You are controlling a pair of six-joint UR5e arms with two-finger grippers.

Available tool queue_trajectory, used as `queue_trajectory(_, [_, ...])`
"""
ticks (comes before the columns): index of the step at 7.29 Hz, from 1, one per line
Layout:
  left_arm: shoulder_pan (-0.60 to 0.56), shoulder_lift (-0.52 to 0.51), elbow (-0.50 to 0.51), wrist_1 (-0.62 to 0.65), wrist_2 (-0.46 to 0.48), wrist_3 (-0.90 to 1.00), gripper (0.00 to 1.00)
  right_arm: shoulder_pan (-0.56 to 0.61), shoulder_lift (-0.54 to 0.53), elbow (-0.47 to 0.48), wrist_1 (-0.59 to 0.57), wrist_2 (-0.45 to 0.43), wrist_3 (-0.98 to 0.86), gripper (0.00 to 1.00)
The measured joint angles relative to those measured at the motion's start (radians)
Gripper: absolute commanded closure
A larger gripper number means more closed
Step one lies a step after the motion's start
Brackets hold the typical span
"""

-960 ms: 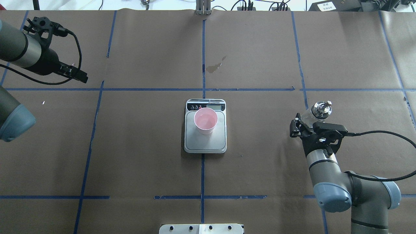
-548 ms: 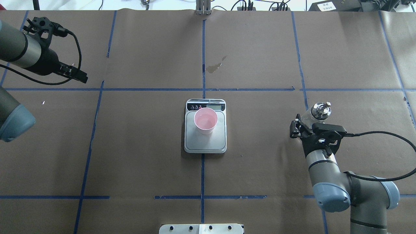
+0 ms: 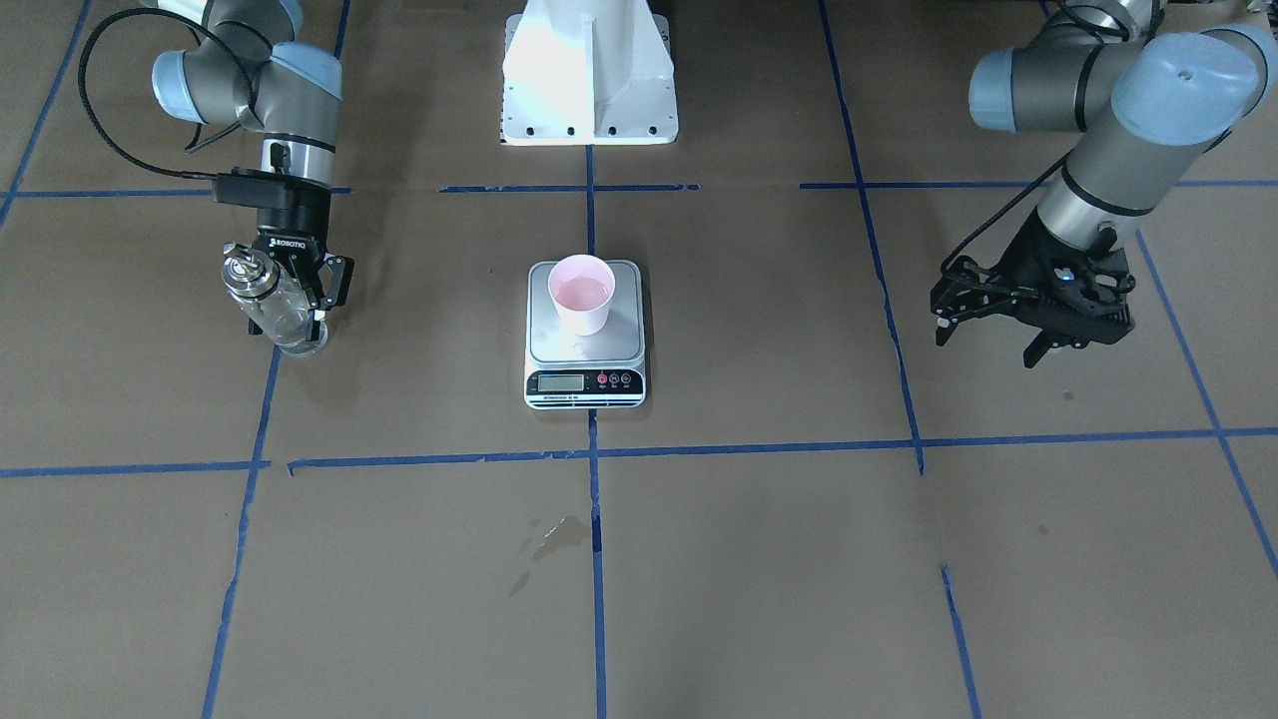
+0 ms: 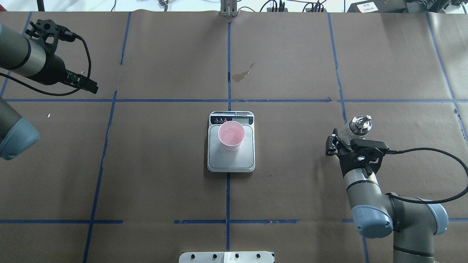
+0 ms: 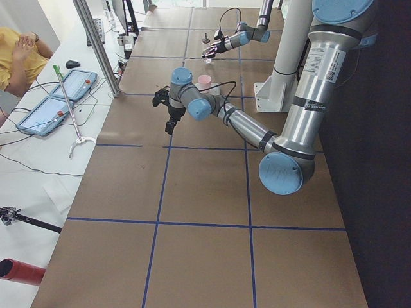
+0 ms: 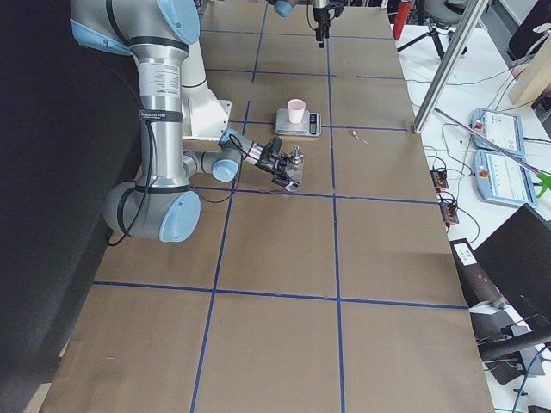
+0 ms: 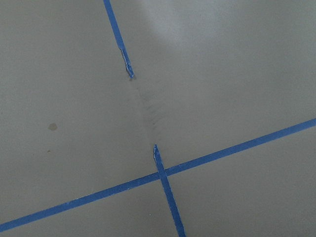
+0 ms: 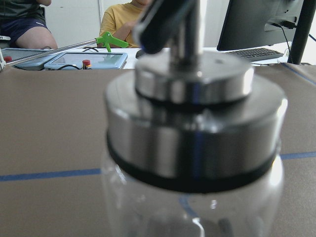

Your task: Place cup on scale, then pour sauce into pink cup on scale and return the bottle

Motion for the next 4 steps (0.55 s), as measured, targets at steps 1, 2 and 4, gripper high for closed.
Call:
queue_trajectory(1, [0.000,0.001,-0.002,0.000,0.000,0.000,0.01,0.000,0.000,0.000,0.000,0.000,0.002,0.00])
queue_trajectory(2, [0.000,0.003,-0.004,0.000,0.000,0.000,0.01,-0.001,0.000,0.000,0.000,0.000,0.003,0.00])
queue_trajectory(4, [0.000,0.004,-0.006,0.000,0.000,0.000,0.01,0.000,-0.004,0.007,0.000,-0.002,0.004,0.00])
